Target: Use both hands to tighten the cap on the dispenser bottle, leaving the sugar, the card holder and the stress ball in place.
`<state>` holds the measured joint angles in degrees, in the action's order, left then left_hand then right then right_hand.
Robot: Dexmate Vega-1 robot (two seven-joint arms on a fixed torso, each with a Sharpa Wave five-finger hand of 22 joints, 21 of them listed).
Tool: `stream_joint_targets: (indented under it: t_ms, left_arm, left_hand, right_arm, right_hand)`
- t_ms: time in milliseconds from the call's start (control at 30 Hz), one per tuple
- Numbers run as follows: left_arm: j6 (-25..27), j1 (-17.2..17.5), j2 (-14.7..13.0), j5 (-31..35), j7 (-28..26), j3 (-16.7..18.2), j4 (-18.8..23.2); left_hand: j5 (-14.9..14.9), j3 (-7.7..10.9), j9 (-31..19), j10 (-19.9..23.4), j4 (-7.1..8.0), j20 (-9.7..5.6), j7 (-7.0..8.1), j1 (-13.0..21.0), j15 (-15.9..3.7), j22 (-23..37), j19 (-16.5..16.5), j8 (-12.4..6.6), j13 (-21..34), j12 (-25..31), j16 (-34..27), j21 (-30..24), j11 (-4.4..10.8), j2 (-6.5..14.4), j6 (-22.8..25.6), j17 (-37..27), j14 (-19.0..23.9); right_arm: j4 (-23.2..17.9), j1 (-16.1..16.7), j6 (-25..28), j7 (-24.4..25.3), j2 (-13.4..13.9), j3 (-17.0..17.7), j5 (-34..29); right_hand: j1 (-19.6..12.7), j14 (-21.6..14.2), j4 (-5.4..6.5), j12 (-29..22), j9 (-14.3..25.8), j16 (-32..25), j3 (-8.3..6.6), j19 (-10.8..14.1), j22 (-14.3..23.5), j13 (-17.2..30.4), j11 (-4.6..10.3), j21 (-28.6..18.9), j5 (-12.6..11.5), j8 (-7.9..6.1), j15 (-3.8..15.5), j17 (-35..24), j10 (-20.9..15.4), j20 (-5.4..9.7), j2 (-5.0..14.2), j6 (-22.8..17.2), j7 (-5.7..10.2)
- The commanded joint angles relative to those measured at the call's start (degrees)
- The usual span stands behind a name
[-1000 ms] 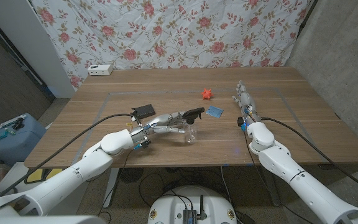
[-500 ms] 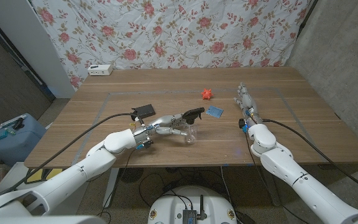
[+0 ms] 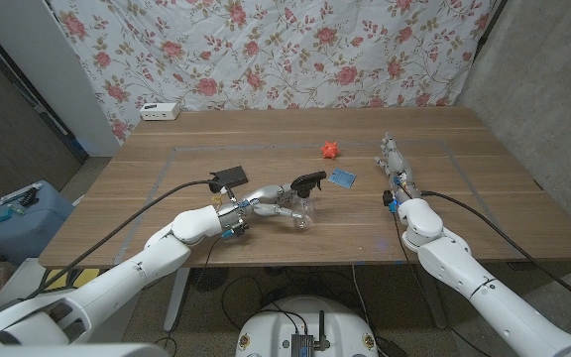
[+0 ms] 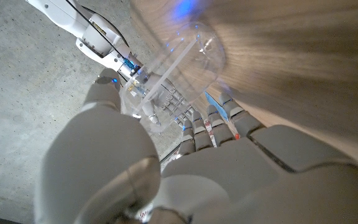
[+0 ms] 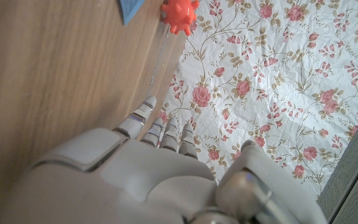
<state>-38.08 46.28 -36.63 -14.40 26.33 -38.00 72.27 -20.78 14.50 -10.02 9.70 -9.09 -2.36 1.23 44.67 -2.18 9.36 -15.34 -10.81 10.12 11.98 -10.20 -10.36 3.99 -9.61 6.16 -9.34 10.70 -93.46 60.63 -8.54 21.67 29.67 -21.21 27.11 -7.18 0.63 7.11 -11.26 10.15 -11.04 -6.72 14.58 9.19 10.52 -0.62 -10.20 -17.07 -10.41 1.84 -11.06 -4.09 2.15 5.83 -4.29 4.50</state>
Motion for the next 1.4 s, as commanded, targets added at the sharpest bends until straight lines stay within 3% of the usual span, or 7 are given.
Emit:
stream_joint_targets:
  t_ms: [33,333,433,633,800,1200,1400]
  left_arm:
    - [-0.64,-1.19,1.36,-0.1,0.81,-0.94,-1.97]
    - [-0.29,-1.53,1.72,-0.07,0.72,-1.14,-2.21]
    - [-0.34,-1.63,1.91,-0.07,0.78,-1.27,-2.41]
    - [-0.43,-1.81,2.21,-0.17,1.0,-1.5,-2.77]
    - [-0.3,-1.89,2.33,-0.16,1.1,-1.64,-2.89]
    - [0.71,-1.74,2.8,-0.98,0.92,-1.66,-2.99]
    - [0.67,-1.47,3.21,-1.52,0.44,-1.42,-3.19]
  left_hand:
    - [-0.5,-0.56,-0.06,1.15,-0.02,-0.97,0.25,1.21,-2.42,0.18,-0.17,-0.43,0.17,0.37,-0.5,-0.23,0.1,0.12,1.02,-0.12,1.21]
    - [-1.09,-2.09,-0.13,4.3,0.28,-1.29,1.46,3.02,-3.97,0.21,-0.72,-1.0,0.22,0.85,-0.78,-0.36,1.08,0.49,4.5,-0.14,4.2]
    - [-1.14,-2.5,-0.15,6.16,0.36,-2.12,2.7,4.15,-4.73,0.21,-1.24,-1.28,0.25,1.18,-0.75,-0.47,1.93,1.01,6.41,-0.15,5.22]
    - [-1.0,-3.0,-0.17,7.24,0.48,-2.5,3.01,5.21,-5.39,0.2,-1.57,-1.35,0.28,1.12,-0.79,-0.46,2.32,1.36,8.07,-0.16,6.52]
    - [-0.93,-3.06,-0.16,9.94,0.21,-4.75,5.07,8.05,-7.31,0.17,-2.65,-1.78,0.3,1.3,-0.68,-0.53,4.09,2.4,11.88,-0.16,8.31]
    - [0.22,-2.15,-0.4,14.41,-0.17,-5.25,4.72,12.85,-7.43,0.2,-3.06,-2.1,0.6,1.96,-1.05,-0.4,4.63,4.08,16.44,-0.17,12.36]
    - [1.86,-2.11,-0.64,17.81,0.42,-5.5,3.3,14.27,-7.06,0.21,-3.84,-2.4,1.0,2.79,-1.83,-0.57,4.3,5.37,19.49,-0.47,16.59]
  right_arm:
    - [-0.22,0.58,-0.15,0.01,0.25,0.37,0.27]
    - [0.17,0.77,-0.59,-0.23,0.19,0.48,0.51]
    - [0.18,0.94,-0.72,-0.23,0.21,0.58,0.6]
    - [0.1,1.17,-0.82,-0.27,0.3,0.68,0.7]
    - [0.05,1.49,-1.13,-0.25,0.28,0.74,0.73]
    - [-0.44,2.41,-1.44,0.18,0.38,1.04,0.73]
    - [-0.27,2.64,-1.75,0.13,0.25,1.11,0.87]
  right_hand:
    - [0.16,-0.12,-0.08,0.19,0.14,-0.22,0.13,0.14,0.29,0.16,-0.2,-0.35,-0.28,-0.28,-0.03,-0.11,-0.24,1.83,0.26,0.28,0.13]
    - [0.22,-0.13,-0.07,0.19,0.14,-0.23,0.14,0.12,0.29,0.16,-0.25,-0.35,-0.3,-0.31,-0.04,-0.11,-0.24,1.82,0.26,0.26,0.16]
    - [0.23,-0.14,-0.06,0.19,0.14,-0.23,0.14,0.12,0.29,0.16,-0.28,-0.35,-0.31,-0.3,0.0,-0.11,-0.23,1.79,0.26,0.29,0.14]
    - [0.26,-0.15,-0.06,0.18,0.14,-0.23,0.15,0.11,0.29,0.16,-0.3,-0.35,-0.32,-0.31,-0.09,-0.11,-0.25,1.79,0.26,0.26,0.14]
    - [0.31,-0.18,-0.03,0.18,0.15,-0.25,0.15,0.07,0.29,0.16,-0.22,-0.34,-0.34,-0.31,-0.09,-0.11,-0.26,1.7,0.28,0.29,0.11]
    - [0.4,-0.21,0.0,0.18,0.15,-0.26,0.18,0.0,0.29,0.16,-0.28,-0.34,-0.37,-0.33,-0.15,-0.12,-0.26,1.59,0.28,0.26,0.12]
    - [0.44,-0.23,0.01,0.18,0.15,-0.26,0.19,0.0,0.29,0.16,-0.18,-0.35,-0.38,-0.34,-0.09,-0.11,-0.25,1.55,0.27,0.24,0.15]
